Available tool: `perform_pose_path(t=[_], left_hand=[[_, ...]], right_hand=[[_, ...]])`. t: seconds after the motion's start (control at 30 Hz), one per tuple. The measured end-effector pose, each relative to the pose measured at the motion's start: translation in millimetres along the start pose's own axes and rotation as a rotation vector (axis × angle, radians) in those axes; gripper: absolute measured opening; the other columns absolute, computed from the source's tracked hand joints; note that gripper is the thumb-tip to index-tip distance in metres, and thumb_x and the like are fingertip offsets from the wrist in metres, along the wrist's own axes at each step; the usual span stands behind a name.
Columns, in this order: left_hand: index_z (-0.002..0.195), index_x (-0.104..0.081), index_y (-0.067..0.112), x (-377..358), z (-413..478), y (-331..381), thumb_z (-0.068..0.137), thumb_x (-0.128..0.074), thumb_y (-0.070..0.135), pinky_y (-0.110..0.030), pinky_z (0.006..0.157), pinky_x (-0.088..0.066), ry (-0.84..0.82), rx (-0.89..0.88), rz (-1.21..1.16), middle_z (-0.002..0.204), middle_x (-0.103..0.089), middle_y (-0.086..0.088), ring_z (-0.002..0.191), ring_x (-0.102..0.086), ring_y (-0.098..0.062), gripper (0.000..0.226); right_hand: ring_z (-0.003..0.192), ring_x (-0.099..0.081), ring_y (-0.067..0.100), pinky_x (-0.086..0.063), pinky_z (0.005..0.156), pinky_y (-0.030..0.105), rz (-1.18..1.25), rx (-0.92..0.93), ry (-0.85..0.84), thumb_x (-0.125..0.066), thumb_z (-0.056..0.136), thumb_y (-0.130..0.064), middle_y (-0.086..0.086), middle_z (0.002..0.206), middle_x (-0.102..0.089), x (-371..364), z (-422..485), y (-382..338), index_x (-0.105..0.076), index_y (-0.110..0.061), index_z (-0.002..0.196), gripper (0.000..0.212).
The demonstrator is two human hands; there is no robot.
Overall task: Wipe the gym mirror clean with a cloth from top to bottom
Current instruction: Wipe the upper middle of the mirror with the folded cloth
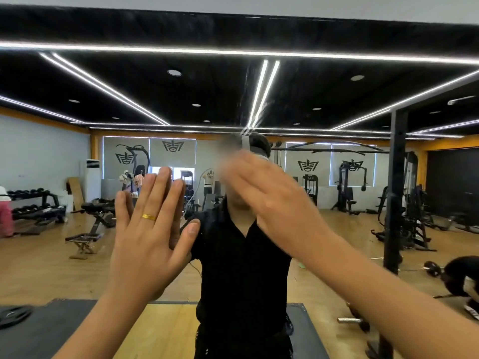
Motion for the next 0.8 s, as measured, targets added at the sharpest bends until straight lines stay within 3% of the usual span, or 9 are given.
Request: perform_pose_path(t=[0.1,0.2,0.27,0.33,0.43,0.53,0.63,0.73,0.8], left_hand=[[0.160,-0.032,0.009,0,0,0,0.099,-0.043,0.048,-0.062,0.125,-0.006,0.006,0.000,0.002,0.170,-0.019,-0.010,0.158,-0.017,-0.029,0.073],[0.159,-0.032,0.009,0,0,0,0.099,-0.041,0.049,-0.058,0.126,-0.002,0.003,0.004,0.001,0.170,-0.019,-0.009,0.158,-0.016,-0.028,0.073],[0.160,-0.032,0.010,-1,1,-1,0.100,-0.041,0.049,-0.057,0.126,-0.001,0.006,0.003,0.001,0.170,-0.019,-0.009,0.158,-0.016,-0.027,0.072],[0.160,-0.032,0.009,0,1,-1,0.100,-0.042,0.048,-0.059,0.126,-0.003,0.012,0.001,-0.001,0.170,-0.019,-0.009,0.158,-0.015,-0.027,0.072],[0.160,-0.030,0.010,0,1,-1,0.100,-0.043,0.047,-0.063,0.124,-0.008,-0.003,-0.001,-0.005,0.171,-0.018,-0.009,0.158,-0.014,-0.026,0.073],[0.161,-0.029,0.010,1,0,0,0.099,-0.043,0.047,-0.062,0.125,-0.007,-0.011,0.004,-0.005,0.171,-0.017,-0.008,0.158,-0.014,-0.026,0.073],[0.160,-0.030,0.010,0,0,0,0.099,-0.042,0.048,-0.062,0.125,-0.007,-0.012,0.010,-0.009,0.171,-0.017,-0.008,0.158,-0.014,-0.026,0.072],[0.160,-0.030,0.010,0,0,-1,0.099,-0.040,0.048,-0.065,0.123,-0.010,-0.017,0.014,-0.015,0.171,-0.018,-0.008,0.158,-0.015,-0.026,0.072],[0.160,-0.030,0.010,-1,1,-1,0.099,-0.040,0.048,-0.067,0.122,-0.013,-0.012,0.011,-0.016,0.170,-0.019,-0.009,0.158,-0.016,-0.027,0.072]], right_hand=[[0.142,-0.046,0.031,-0.031,0.124,0.035,-0.029,-0.122,0.095,-0.066,0.085,0.019,0.011,0.147,-0.056,5,40,31,-0.056,-0.005,0.143,0.064],[0.134,-0.054,0.032,-0.042,0.117,0.041,-0.012,-0.212,0.200,-0.068,0.085,0.017,0.011,0.141,-0.058,2,80,46,-0.057,-0.003,0.140,0.059],[0.136,-0.053,0.029,-0.042,0.118,0.041,0.010,-0.248,0.187,-0.064,0.087,0.016,0.013,0.142,-0.058,0,82,35,-0.056,-0.001,0.142,0.058],[0.139,-0.049,0.027,-0.036,0.122,0.037,0.041,-0.195,0.128,-0.052,0.089,0.016,0.014,0.146,-0.055,-4,53,11,-0.053,-0.001,0.146,0.059],[0.148,-0.039,0.029,-0.033,0.123,0.043,0.060,-0.025,-0.033,-0.038,0.097,0.006,0.012,0.157,-0.048,-9,-16,-25,-0.050,-0.004,0.150,0.055],[0.145,-0.044,0.029,-0.032,0.123,0.041,0.019,0.067,-0.077,-0.024,0.106,0.000,0.011,0.153,-0.053,-2,-31,-17,-0.056,-0.006,0.145,0.052],[0.132,-0.052,0.029,-0.035,0.119,0.036,-0.017,-0.080,0.028,-0.040,0.089,0.015,0.016,0.140,-0.060,10,12,24,-0.061,-0.004,0.139,0.058],[0.130,-0.051,0.029,-0.040,0.114,0.040,0.000,-0.299,0.165,-0.052,0.090,0.018,0.017,0.140,-0.058,19,45,61,-0.059,-0.005,0.141,0.056],[0.134,-0.050,0.028,-0.040,0.117,0.042,0.064,-0.363,0.226,-0.052,0.092,0.018,0.016,0.143,-0.057,10,42,45,-0.053,-0.005,0.146,0.058]])
Point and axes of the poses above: each hand's wrist, its own z-axis towards the middle knuckle, its own x-axis out of the back of the hand, y = z × x, the point moved 1 cm from there along z, towards the middle knuckle
